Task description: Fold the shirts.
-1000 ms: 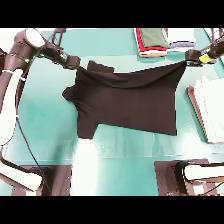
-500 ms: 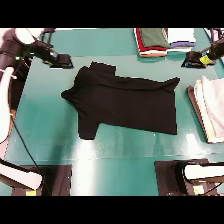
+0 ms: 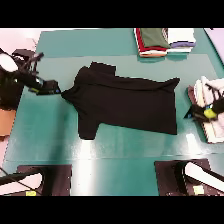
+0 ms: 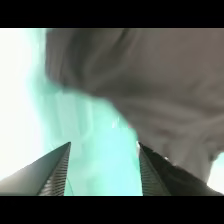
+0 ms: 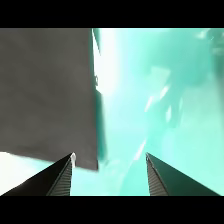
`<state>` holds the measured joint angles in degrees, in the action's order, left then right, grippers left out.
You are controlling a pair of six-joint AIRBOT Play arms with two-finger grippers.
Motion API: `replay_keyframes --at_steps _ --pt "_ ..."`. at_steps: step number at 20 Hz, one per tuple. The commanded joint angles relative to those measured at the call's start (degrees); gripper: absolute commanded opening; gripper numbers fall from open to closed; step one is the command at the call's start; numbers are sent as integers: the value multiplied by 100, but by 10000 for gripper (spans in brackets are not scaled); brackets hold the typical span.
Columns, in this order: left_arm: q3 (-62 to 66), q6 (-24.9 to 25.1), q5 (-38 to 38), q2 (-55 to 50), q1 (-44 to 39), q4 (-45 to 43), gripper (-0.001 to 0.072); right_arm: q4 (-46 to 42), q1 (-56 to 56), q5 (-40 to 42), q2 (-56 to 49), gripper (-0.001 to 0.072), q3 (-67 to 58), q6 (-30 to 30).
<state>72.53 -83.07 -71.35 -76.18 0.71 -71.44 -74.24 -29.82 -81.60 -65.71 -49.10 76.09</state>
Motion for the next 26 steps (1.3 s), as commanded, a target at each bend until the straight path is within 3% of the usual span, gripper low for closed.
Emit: replay_keyframes --at_steps 1,6,7,9,10,12,13,17,21,26 --pt "-1147 -2 352 341 26 184 488 442 -514 334 271 517 1322 -278" --pt "-1547 33 579 339 11 494 488 1169 -264 866 271 494 1718 -332" --pt "-1563 66 595 339 9 575 488 1174 -105 920 271 442 1718 -330" --pt "-1569 66 597 339 -2 608 488 1174 286 962 188 424 1718 -304" --pt "-1569 66 592 339 -2 621 488 1165 463 929 98 370 1718 -306" --pt "-1569 72 542 339 -2 629 488 1154 774 944 -2 84 1716 -313" --pt "-1572 109 531 339 -2 678 488 1158 879 1001 24 38 1714 -310" --pt "-1808 365 651 339 -245 979 488 1158 1075 1137 455 20 1611 -299" --pt "-2511 356 1309 332 -962 1058 488 1161 1069 1056 811 19 1207 -188" --pt "-2588 354 1438 332 -1434 1198 487 1165 1069 890 857 19 693 -133"
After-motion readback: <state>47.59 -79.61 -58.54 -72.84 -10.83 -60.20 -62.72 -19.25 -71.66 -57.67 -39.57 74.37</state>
